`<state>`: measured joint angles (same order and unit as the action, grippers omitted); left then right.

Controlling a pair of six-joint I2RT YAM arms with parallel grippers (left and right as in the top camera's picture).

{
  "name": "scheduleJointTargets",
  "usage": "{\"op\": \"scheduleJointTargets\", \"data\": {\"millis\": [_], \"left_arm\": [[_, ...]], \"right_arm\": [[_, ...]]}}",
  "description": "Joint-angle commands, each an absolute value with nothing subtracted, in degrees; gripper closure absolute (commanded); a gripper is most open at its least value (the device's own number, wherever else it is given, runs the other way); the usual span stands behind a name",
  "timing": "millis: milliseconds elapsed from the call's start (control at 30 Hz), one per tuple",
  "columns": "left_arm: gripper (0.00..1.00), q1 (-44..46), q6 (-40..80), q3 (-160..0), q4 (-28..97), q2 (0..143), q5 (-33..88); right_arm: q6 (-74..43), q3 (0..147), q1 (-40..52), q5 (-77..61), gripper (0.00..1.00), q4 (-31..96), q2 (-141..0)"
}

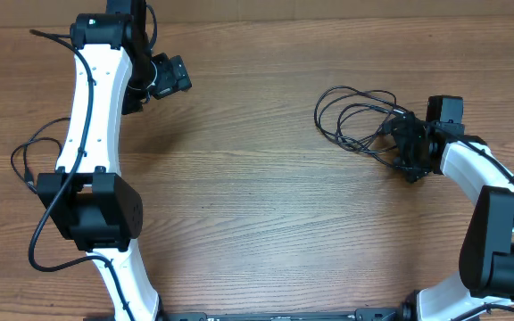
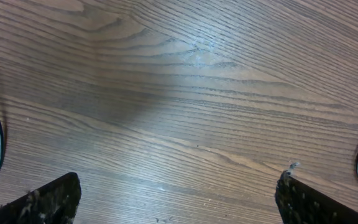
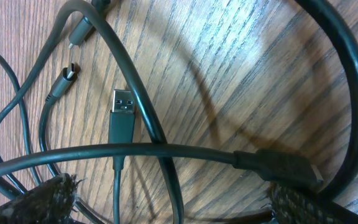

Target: Untangle cables

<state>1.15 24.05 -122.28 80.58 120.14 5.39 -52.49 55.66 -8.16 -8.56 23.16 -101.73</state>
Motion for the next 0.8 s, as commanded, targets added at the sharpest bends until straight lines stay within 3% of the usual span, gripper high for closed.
{"op": "scheduleJointTargets", "data": {"millis": [0, 567, 767], "left_arm": [[0.00, 1.1, 24.4, -122.3, 80.5, 120.6, 5.8], [0.00, 1.1, 24.4, -122.3, 80.5, 120.6, 5.8], [0.00, 1.1, 24.5, -122.3, 80.5, 120.6, 5.8]], "right_arm": [[-52.3, 51.5, -8.6, -4.8, 0.00, 24.3, -106.8], [-52.3, 51.5, -8.6, -4.8, 0.00, 23.9, -106.8], [-52.3, 51.5, -8.6, -6.1, 0.00, 14.5, -106.8]]}}
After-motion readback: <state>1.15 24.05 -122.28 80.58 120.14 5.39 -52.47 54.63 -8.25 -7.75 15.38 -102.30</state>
